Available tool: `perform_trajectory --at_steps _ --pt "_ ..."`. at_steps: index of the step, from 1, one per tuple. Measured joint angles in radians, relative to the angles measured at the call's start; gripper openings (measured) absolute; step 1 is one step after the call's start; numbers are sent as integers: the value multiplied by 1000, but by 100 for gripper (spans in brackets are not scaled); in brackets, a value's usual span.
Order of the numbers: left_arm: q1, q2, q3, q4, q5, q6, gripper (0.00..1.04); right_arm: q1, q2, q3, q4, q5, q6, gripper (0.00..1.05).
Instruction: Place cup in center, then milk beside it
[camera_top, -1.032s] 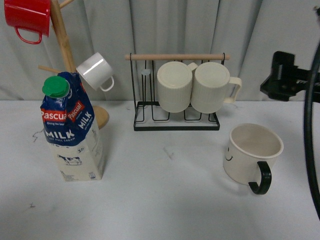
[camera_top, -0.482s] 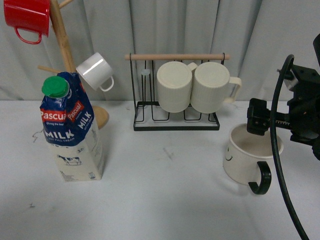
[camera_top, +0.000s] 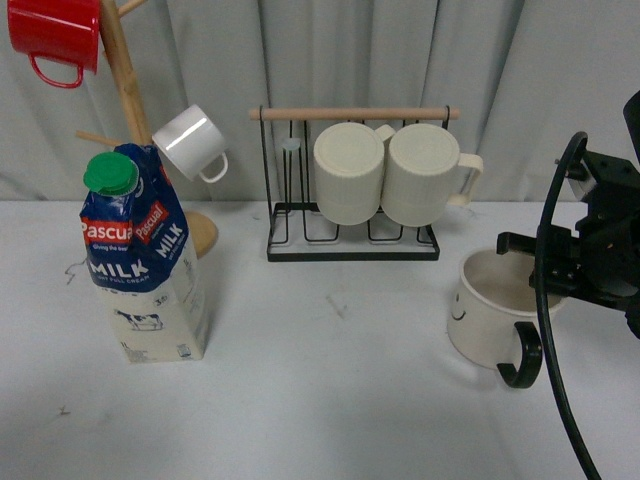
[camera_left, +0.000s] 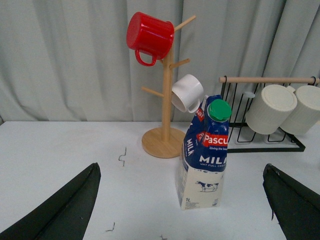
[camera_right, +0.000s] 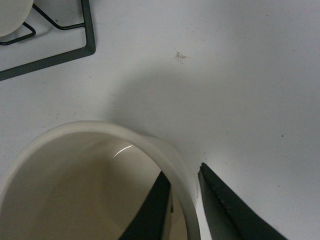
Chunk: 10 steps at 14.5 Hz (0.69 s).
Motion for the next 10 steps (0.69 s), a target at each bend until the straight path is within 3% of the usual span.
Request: perform_trajectory --at_steps 2,4,7,10 --pt "0 0 0 0 0 0 98 -1 -21 -14 -7 -18 -1 3" --pt "0 0 0 0 0 0 98 10 -100 -25 -27 -34 -1 3" --pt "0 0 0 0 0 0 98 146 -129 36 -104 -31 -7 3" --pt "0 0 0 0 0 0 98 210 -84 98 -146 -6 -34 3"
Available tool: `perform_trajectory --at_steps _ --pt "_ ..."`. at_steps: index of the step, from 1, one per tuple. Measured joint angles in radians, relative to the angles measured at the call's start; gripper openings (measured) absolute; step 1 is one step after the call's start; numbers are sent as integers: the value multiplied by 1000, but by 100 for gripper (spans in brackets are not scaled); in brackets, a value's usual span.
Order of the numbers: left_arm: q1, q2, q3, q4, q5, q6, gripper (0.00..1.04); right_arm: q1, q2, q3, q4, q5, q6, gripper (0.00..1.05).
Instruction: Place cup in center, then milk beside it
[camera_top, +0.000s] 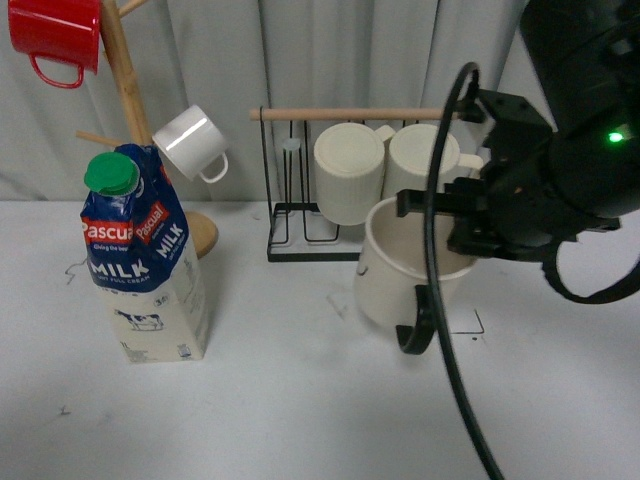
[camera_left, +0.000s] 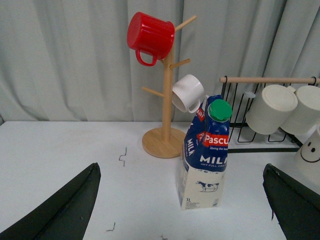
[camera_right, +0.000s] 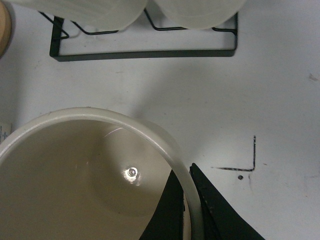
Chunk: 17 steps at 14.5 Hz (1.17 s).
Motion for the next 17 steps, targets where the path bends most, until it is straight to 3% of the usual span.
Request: perform_trajectory --at_steps 4,12,17 --pt "0 0 0 0 0 0 98 60 111 133 -91 56 -85 3" --pt "0 0 0 0 0 0 98 43 186 162 -124 47 -151 4" --pt "0 0 0 0 0 0 98 29 179 159 -109 29 -177 54"
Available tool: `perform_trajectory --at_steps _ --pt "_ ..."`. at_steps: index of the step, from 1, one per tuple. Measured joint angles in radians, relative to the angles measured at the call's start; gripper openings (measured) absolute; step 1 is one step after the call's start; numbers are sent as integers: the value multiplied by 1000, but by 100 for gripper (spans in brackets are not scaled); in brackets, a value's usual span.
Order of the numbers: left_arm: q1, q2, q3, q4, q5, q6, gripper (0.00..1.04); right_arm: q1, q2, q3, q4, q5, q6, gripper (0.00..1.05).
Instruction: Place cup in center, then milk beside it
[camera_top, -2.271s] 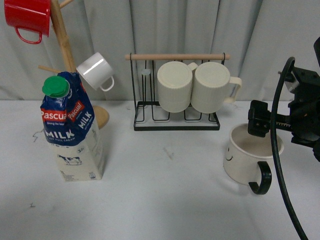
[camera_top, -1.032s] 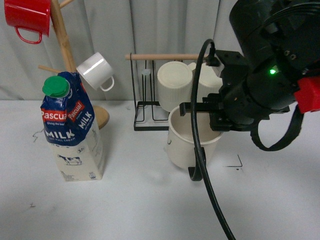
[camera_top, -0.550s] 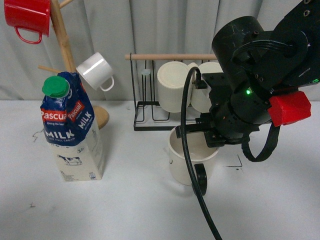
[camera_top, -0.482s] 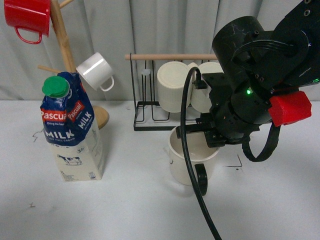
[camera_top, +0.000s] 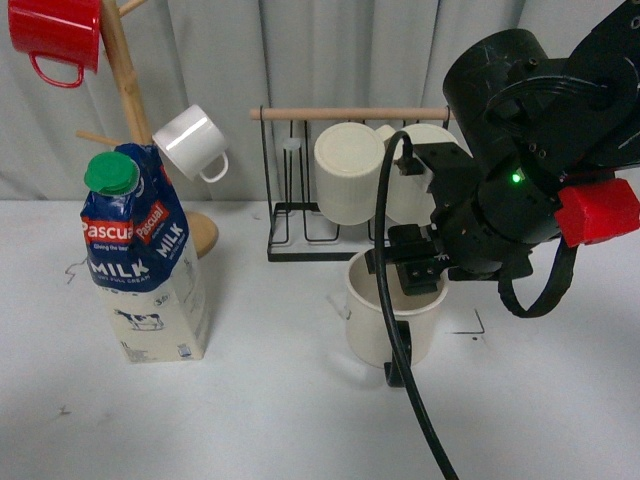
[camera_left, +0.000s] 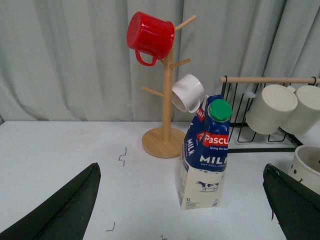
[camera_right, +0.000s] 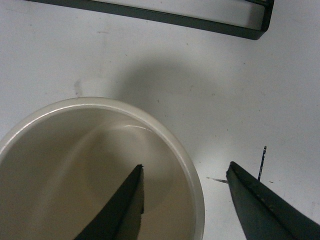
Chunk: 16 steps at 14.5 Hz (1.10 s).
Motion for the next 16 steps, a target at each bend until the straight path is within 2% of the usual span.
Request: perform_trajectory --at_steps 1,2,4,6,7,8,9,10,11,12,13,16 --pt "0 0 0 0 0 0 98 -4 -14 -7 4 -11 -1 63" --pt "0 0 0 0 0 0 98 -6 -57 -28 32 -34 0 77" --pt "0 0 0 0 0 0 98 -21 -204 -116 166 -103 -5 100" --pt "0 0 0 0 0 0 98 -56 -417 -267 326 -192 -5 98" --pt "0 0 0 0 0 0 98 -53 -499 -397 588 -59 -27 90" --pt "0 0 0 0 0 0 98 -82 -646 -595 809 127 -56 75" --pt "0 0 0 0 -1 0 98 -164 -883 -809 861 158 -69 57" --pt "0 0 0 0 2 0 98 -202 -1049 -938 889 156 -71 40" --pt "0 0 0 0 1 0 98 -208 -1114 -1022 897 114 -76 22" --pt "0 0 0 -1 0 0 98 -223 -1138 -1076 890 100 -79 10" --pt "0 0 0 0 0 0 98 -244 -1187 -1126 888 89 -82 2" --pt "0 0 0 0 0 0 98 -280 -1289 -1187 870 45 -82 2"
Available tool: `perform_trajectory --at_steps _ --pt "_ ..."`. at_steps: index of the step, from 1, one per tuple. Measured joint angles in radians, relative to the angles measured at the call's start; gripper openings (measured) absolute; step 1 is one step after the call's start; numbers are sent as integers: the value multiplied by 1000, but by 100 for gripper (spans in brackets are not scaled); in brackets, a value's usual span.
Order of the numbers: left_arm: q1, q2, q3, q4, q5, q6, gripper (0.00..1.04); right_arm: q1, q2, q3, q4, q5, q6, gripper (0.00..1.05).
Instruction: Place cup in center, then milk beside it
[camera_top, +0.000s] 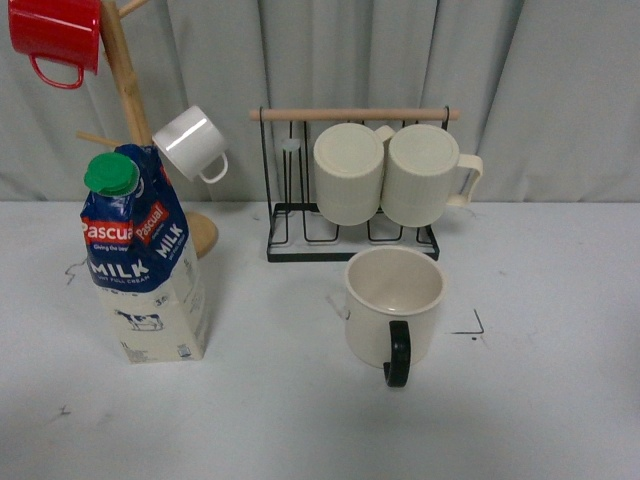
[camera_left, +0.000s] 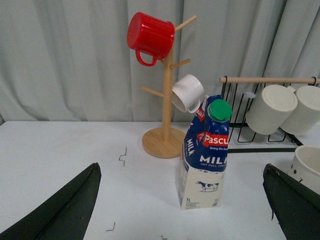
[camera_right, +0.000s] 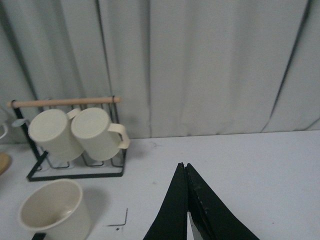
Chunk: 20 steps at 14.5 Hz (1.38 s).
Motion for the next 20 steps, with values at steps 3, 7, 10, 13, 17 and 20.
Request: perform_trajectory --at_steps 3,7,10,13,17,20 --pt "0 0 0 0 0 0 98 -68 -114 -65 -58 -57 0 2" --pt "0 0 0 0 0 0 98 -68 -248 -112 -145 -57 0 2" --pt "0 0 0 0 0 0 98 -68 -311 -153 -140 -57 0 2" --pt "0 0 0 0 0 0 98 -68 -423 -156 -251 -57 0 2" --pt "0 0 0 0 0 0 98 -68 -536 -156 -366 -57 0 2" --pt "0 0 0 0 0 0 98 -68 -603 -156 -438 -57 0 2"
